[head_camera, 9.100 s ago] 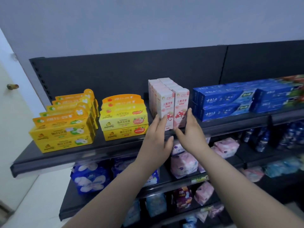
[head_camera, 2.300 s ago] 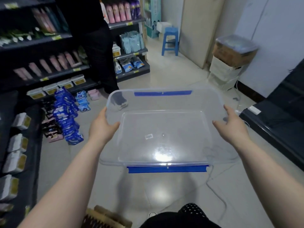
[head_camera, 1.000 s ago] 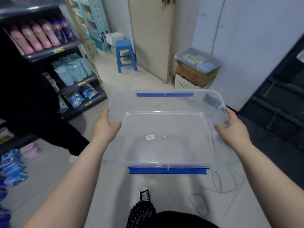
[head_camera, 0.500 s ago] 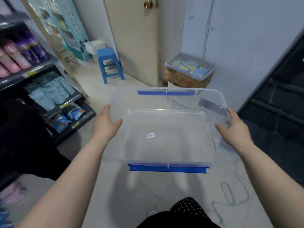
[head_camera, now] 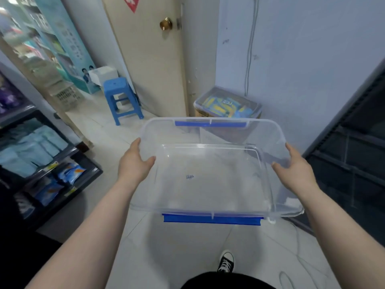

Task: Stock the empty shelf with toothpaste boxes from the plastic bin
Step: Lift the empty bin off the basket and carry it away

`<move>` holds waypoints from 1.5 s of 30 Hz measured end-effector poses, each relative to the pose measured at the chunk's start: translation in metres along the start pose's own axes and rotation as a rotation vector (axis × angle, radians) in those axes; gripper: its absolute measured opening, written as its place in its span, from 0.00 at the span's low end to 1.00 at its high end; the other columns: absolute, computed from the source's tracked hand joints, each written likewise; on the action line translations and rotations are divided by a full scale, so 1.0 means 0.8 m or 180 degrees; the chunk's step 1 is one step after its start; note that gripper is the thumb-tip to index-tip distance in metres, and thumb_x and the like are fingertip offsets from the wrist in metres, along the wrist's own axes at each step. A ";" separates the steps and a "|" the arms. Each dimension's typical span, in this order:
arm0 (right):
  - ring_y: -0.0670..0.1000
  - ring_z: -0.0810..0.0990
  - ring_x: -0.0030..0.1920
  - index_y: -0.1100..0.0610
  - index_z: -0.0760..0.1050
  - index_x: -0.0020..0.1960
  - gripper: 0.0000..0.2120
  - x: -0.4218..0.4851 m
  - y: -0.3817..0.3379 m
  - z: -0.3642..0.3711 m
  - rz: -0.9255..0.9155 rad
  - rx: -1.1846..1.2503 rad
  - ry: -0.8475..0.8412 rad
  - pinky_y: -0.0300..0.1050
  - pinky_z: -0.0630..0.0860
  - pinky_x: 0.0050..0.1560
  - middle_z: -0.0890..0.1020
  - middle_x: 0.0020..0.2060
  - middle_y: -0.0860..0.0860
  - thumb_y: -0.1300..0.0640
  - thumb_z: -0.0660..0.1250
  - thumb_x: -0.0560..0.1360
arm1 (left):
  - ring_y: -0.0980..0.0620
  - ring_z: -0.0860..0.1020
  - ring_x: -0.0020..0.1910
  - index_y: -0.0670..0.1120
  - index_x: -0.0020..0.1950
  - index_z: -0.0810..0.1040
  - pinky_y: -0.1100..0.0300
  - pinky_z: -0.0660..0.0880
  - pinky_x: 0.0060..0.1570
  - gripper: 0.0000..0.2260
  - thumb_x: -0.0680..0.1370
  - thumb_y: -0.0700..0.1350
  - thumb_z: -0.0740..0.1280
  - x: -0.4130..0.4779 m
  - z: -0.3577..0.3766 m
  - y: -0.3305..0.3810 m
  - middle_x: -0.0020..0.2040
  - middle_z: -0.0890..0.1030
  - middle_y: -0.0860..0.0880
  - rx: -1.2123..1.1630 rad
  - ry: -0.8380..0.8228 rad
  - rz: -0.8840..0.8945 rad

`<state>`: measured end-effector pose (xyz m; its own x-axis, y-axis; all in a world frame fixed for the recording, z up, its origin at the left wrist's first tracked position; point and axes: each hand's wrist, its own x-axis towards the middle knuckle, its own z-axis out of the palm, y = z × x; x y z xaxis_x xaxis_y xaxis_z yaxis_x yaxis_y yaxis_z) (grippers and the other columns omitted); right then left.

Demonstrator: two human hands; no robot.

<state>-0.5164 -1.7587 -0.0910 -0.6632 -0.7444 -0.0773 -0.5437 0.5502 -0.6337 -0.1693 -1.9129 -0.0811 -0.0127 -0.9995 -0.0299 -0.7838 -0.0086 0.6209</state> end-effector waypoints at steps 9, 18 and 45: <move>0.62 0.73 0.62 0.52 0.57 0.76 0.34 0.154 0.001 -0.021 -0.0002 0.0007 0.0010 0.51 0.69 0.60 0.76 0.62 0.63 0.53 0.68 0.74 | 0.44 0.70 0.68 0.46 0.76 0.57 0.52 0.68 0.63 0.33 0.75 0.48 0.69 0.095 0.061 0.088 0.70 0.70 0.44 -0.0003 0.0030 0.0016; 0.61 0.73 0.64 0.53 0.56 0.76 0.33 0.247 -0.012 -0.004 0.0093 0.0070 -0.0007 0.49 0.69 0.60 0.74 0.64 0.63 0.55 0.67 0.75 | 0.44 0.70 0.68 0.47 0.76 0.58 0.51 0.69 0.62 0.33 0.75 0.47 0.70 0.203 0.098 0.134 0.69 0.72 0.44 -0.0047 -0.0071 0.0085; 0.60 0.74 0.62 0.55 0.52 0.77 0.38 0.571 -0.077 0.151 0.1186 0.0130 0.0284 0.50 0.71 0.60 0.74 0.63 0.61 0.55 0.68 0.74 | 0.39 0.74 0.62 0.48 0.73 0.61 0.50 0.71 0.58 0.29 0.75 0.48 0.68 0.689 0.292 0.240 0.66 0.74 0.42 0.0487 -0.1166 0.0760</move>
<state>-0.7235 -2.1786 -0.1801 -0.8546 -0.4595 -0.2420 -0.2373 0.7600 -0.6050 -0.4718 -2.4583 -0.1614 -0.4011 -0.8957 -0.1921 -0.8145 0.2527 0.5223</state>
